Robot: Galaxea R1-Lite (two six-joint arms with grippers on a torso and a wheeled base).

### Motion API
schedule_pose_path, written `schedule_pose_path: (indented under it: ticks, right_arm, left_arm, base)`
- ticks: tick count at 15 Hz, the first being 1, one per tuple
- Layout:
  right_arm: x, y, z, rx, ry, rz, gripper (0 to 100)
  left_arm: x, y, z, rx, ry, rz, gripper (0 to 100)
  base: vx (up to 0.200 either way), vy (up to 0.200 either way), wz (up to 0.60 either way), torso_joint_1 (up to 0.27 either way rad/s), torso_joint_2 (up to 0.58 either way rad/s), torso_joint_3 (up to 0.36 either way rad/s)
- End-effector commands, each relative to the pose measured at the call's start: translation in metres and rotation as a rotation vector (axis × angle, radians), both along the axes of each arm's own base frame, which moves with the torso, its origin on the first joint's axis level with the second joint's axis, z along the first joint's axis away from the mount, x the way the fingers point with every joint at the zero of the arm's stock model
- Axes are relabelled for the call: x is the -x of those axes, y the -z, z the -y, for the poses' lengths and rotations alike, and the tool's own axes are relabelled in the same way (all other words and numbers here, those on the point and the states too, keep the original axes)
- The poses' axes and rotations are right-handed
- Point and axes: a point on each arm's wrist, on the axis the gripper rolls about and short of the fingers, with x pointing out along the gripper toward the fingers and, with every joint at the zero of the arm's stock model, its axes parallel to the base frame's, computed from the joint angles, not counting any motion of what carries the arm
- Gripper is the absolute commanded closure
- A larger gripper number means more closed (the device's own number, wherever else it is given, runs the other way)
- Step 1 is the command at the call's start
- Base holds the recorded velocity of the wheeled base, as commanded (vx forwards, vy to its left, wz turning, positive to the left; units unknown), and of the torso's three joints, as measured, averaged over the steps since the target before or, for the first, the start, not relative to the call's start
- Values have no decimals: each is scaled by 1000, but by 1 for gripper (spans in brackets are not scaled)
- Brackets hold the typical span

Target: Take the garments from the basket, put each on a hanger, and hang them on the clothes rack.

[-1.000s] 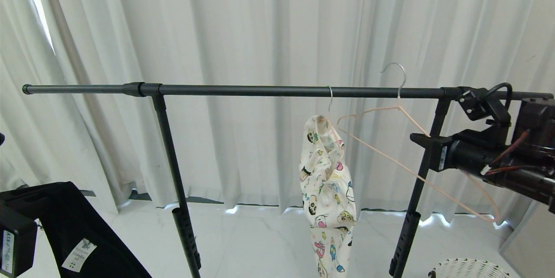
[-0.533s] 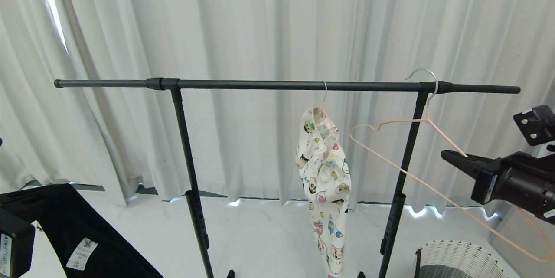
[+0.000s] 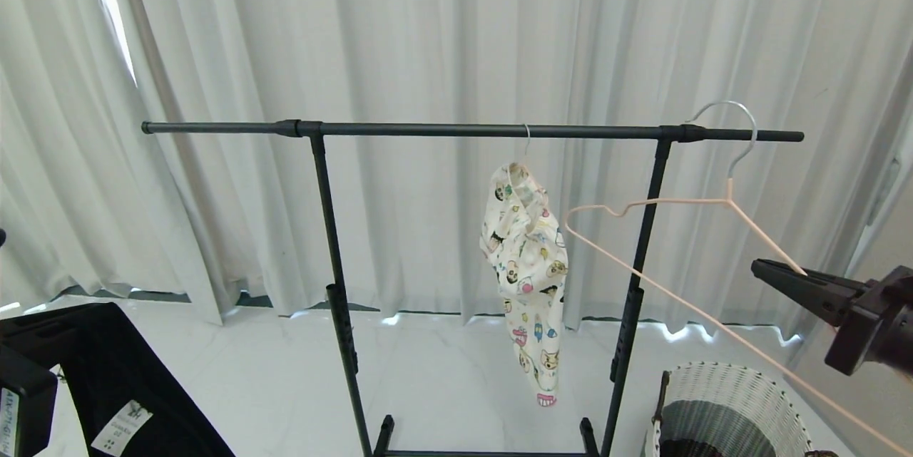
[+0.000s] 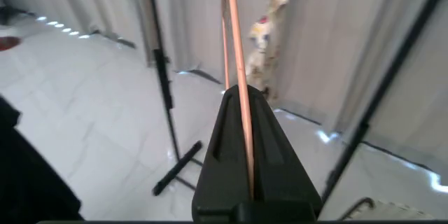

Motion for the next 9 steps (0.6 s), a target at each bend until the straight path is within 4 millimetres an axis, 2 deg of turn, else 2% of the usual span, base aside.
schedule_pose_path:
  ticks: [1, 5, 7, 9]
  right_arm:
    - [11, -6, -6, -15, -69, 25, 100]
    - [19, -10, -37, -107, -264, -65, 100]
    - [25, -7, -55, -107, -368, -109, 100]
    - [39, -6, -72, -125, -488, -165, 100]
  left_arm:
    - [0, 3, 1, -5, 4, -11, 100]
    - [-3, 11, 2, -14, 5, -46, 100]
    - [-15, 14, 5, -10, -25, -89, 100]
    - [-37, 12, 12, 75, -100, -138, 100]
  base:
    - [0, 0, 0, 0, 0, 0]
    - [0, 0, 0, 0, 0, 0]
    - [0, 0, 0, 0, 0, 0]
    - [0, 0, 0, 0, 0, 0]
